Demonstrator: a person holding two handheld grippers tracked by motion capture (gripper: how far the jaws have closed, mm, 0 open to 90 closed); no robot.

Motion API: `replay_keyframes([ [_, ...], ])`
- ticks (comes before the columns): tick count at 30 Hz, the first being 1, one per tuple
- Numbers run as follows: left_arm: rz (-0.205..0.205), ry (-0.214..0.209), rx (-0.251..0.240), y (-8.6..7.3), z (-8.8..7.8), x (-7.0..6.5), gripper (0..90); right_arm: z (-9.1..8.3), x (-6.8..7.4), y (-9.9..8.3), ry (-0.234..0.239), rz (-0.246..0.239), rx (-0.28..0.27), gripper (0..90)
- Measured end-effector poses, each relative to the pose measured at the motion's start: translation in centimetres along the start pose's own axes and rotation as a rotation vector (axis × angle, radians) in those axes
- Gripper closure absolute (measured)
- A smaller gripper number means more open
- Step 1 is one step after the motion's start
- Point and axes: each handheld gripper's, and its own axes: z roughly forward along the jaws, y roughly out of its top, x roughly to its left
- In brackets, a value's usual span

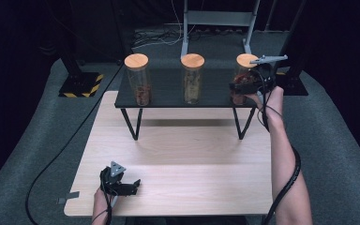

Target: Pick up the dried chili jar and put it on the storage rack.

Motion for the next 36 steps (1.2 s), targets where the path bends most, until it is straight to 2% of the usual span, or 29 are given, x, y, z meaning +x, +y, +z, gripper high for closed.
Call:
replay_keyframes([
  [9,-0.002,0.000,0.000,0.0,0.0,0.0,0.0,-1.2,0.0,-1.1,-0.005,-0.019,0.011,2.2],
  [21,0.000,0.001,0.000,0.0,0.0,0.0,0.0,-3.4,1.1,-3.5,-0.011,-0.073,-0.002,1.9],
  [29,-0.001,0.001,0.000,0.0,0.0,0.0,0.0,-4.2,1.9,-6.9,-0.010,-0.088,-0.004,1.8],
  [36,0.000,0.001,0.000,0.0,0.0,0.0,0.0,-4.0,2.5,-11.2,-0.012,-0.078,0.019,1.8],
])
